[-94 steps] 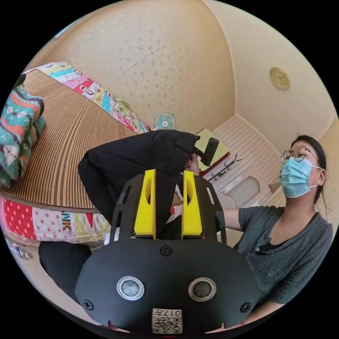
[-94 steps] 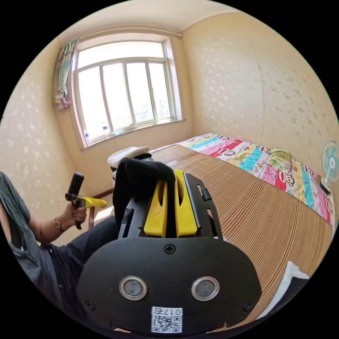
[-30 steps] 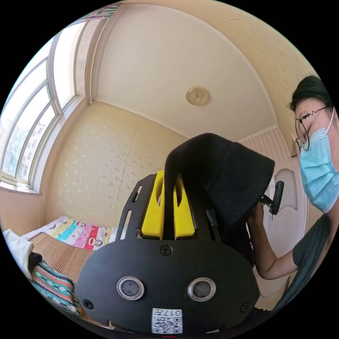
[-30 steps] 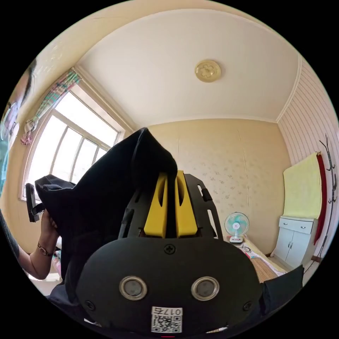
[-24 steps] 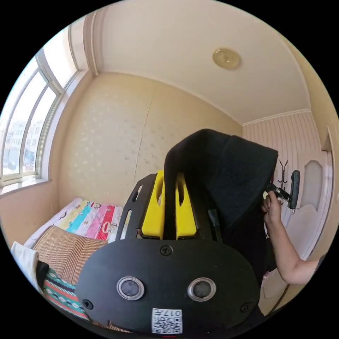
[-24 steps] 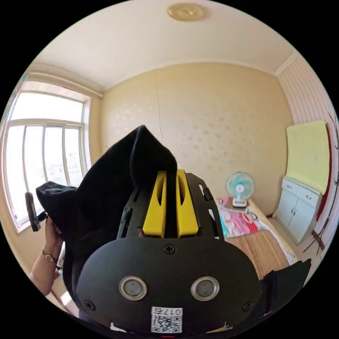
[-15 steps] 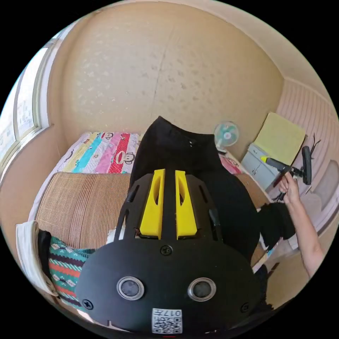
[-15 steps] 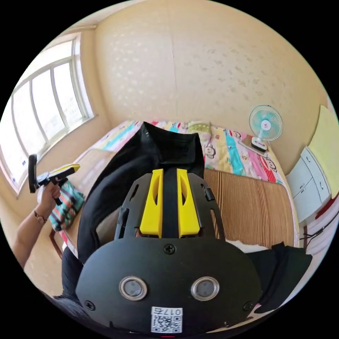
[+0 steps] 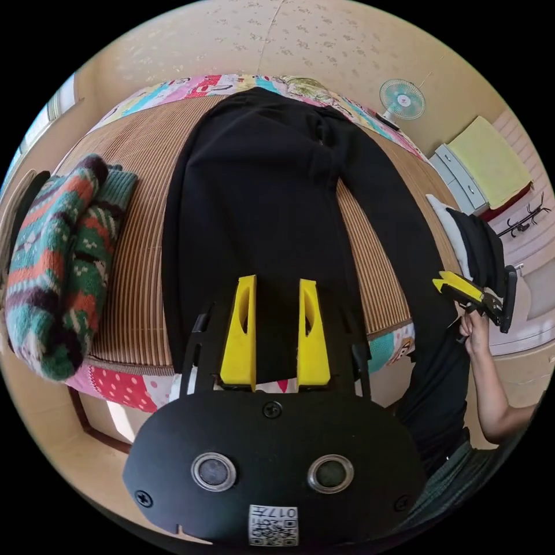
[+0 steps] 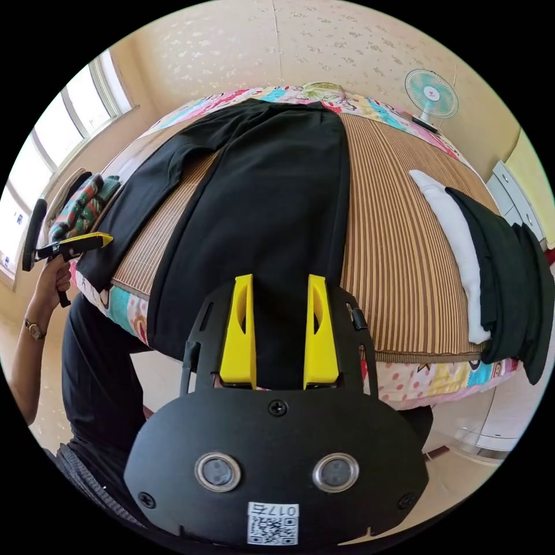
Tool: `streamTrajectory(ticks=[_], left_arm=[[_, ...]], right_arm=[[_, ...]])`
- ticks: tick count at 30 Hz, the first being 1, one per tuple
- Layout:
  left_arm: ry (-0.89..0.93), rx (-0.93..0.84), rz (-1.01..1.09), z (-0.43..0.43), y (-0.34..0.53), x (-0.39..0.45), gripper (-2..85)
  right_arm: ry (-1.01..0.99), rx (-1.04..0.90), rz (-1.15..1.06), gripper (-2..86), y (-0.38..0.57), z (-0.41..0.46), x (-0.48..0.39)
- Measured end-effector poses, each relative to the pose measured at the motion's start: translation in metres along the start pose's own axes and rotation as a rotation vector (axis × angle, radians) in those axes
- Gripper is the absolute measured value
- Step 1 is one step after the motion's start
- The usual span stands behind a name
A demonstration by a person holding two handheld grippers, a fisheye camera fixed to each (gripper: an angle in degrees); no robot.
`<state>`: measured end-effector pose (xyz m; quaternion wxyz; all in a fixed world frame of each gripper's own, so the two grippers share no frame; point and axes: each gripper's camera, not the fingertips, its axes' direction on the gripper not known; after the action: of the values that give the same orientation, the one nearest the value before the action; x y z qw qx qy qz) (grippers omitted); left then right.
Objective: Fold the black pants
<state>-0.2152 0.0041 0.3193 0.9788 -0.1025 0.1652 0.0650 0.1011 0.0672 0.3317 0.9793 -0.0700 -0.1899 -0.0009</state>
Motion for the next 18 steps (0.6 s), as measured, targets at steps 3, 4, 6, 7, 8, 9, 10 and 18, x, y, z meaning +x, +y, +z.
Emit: streamTrajectory(ticks=[3,4,6,7,8,9,10,18], left_arm=[[0.077,0.015,-0.089,0.002,0.009,-0.005,2.6],[0.095,0.029,-0.108,0.001,0.013,-0.007,0.7],[0.132,0.055,-0.090,-0.002,0.033,-0.004,-0.4],[0.139,0.060,-0.089,-0.002,0.039,-0.004,-0.6],[0.158,0.065,-0.088,-0.004,0.050,-0.002,-0.8],[0.176,0.068,-0.083,-0.006,0.063,0.002,-0.9],[0.179,0.070,-0.080,-0.008,0.070,0.004,-0.9],[0.153,0.246,-0.111,-0.052,0.140,-0.020,0.4]], right_arm=[[-0.036,-0.038,0.023,5.3,0.004,-0.008,0.016],[-0.053,-0.045,0.050,3.7,0.010,-0.014,0.024],[-0.048,-0.039,0.050,2.5,0.024,-0.022,0.032],[-0.028,-0.029,0.035,2.0,0.035,-0.026,0.035],[-0.012,-0.016,0.024,1.6,0.046,-0.030,0.038],[-0.005,-0.020,0.022,1.4,0.051,-0.032,0.039],[0.004,-0.033,0.014,1.3,0.059,-0.034,0.041],[-0.093,-0.009,0.059,1.2,0.083,-0.050,0.086]])
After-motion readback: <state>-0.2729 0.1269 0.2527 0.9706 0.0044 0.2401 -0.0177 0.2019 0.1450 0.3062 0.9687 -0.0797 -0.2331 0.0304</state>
